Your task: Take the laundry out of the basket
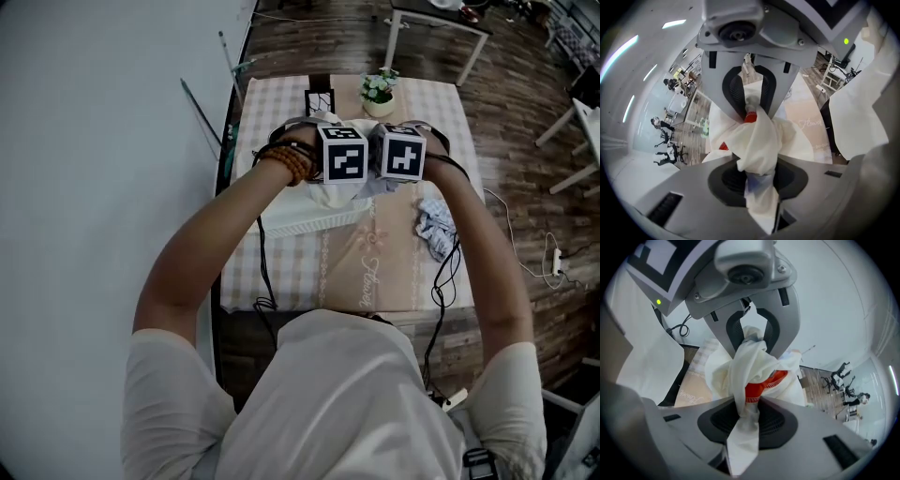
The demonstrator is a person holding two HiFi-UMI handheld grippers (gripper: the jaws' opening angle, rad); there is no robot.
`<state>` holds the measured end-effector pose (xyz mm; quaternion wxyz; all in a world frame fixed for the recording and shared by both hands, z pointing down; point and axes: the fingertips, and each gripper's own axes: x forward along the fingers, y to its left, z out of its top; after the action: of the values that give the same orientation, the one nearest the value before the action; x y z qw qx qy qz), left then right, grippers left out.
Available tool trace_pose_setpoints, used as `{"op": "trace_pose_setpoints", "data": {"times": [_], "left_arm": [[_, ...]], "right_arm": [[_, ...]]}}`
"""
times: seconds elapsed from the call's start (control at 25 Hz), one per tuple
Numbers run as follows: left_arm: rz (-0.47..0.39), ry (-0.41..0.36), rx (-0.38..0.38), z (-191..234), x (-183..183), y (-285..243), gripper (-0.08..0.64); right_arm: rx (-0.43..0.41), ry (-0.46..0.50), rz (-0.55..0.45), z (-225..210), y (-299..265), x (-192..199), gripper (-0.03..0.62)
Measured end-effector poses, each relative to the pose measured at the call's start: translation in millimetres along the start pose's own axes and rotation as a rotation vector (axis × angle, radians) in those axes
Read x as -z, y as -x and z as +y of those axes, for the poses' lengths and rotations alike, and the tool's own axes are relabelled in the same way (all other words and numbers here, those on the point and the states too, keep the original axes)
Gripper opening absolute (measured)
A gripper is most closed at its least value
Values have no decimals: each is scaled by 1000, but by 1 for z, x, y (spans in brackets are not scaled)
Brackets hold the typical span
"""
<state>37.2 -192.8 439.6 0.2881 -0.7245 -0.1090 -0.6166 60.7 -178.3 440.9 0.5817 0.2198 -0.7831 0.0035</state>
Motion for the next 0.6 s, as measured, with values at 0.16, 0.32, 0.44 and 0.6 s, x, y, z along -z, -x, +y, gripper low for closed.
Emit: {"op": "trace_pose_setpoints", "data": {"times": [0.16,0.32,0.44,0.6], "left_arm": [[-55,-104,11,0,-83,-6,143],[-125,-221,31,-11,-173,-23,143],[-185,-328,59,-31,-243,-33,143],[-231,-417,72,-53,-307,-42,144]], "right_arm": [[30,-107,49,18,33,74,123],[60,-233,109,49,58,157,123],[87,-362,185,85,81,223,123],[111,-453,230,121,99,278,123]]}}
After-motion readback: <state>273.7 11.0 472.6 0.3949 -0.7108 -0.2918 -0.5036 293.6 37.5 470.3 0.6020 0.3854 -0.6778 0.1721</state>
